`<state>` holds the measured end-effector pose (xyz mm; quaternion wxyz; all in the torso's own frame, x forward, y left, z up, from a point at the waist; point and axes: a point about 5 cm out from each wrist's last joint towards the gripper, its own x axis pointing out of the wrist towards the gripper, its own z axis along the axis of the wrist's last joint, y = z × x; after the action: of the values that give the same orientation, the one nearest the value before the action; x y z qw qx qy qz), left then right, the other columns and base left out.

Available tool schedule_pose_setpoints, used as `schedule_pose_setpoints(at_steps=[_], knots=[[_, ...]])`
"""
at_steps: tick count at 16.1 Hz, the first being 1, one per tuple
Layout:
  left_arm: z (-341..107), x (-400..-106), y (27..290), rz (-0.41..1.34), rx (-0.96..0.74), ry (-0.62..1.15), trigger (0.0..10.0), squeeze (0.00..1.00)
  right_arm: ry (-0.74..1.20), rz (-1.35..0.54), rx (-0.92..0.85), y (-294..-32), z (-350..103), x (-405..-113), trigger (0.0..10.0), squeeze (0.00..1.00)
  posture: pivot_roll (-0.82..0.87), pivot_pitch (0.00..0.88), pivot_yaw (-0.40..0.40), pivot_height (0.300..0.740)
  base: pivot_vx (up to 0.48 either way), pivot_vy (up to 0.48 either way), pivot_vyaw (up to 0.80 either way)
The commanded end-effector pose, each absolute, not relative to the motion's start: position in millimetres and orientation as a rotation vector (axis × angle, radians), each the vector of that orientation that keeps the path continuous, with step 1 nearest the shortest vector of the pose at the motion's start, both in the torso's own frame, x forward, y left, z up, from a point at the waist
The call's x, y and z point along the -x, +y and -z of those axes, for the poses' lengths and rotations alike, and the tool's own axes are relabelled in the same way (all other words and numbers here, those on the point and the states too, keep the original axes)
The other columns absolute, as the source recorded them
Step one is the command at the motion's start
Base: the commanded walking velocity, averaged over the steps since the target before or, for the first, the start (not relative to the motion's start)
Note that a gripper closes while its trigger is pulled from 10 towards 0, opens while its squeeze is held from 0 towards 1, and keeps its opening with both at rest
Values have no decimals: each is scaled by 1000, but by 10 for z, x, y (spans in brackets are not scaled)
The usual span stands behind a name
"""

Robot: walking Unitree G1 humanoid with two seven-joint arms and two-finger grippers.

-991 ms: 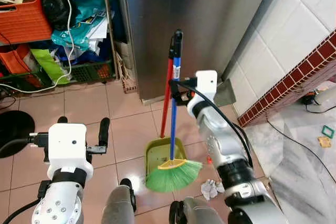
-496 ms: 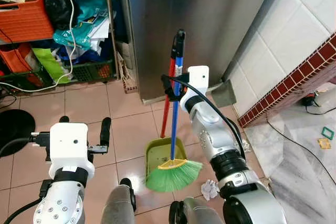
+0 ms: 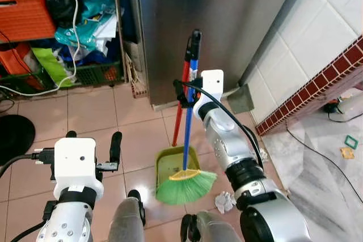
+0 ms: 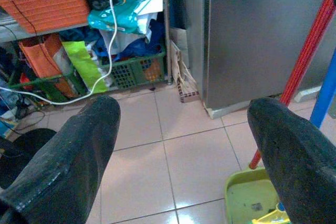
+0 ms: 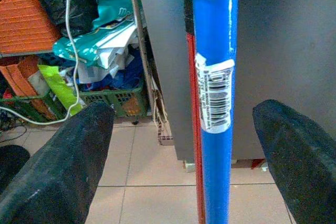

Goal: Sweep floor

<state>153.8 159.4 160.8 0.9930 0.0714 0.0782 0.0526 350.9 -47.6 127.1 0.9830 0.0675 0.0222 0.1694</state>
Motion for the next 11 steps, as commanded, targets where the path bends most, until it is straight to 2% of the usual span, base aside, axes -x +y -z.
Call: schedule_pose_setpoints(at_steps=[1, 11], knots=[[-1634, -1490, 1577, -103, -135, 163, 10000, 0, 42, -328, -142, -461, -1281, -3530, 10000, 0, 171, 266, -109, 740, 0, 0, 0], [-1658, -1379, 1518, -95, -108, 192, 10000, 0, 8, -290, -125, -486, -1353, -3616, 10000, 0, 170, 304, -113, 740, 0, 0, 0]])
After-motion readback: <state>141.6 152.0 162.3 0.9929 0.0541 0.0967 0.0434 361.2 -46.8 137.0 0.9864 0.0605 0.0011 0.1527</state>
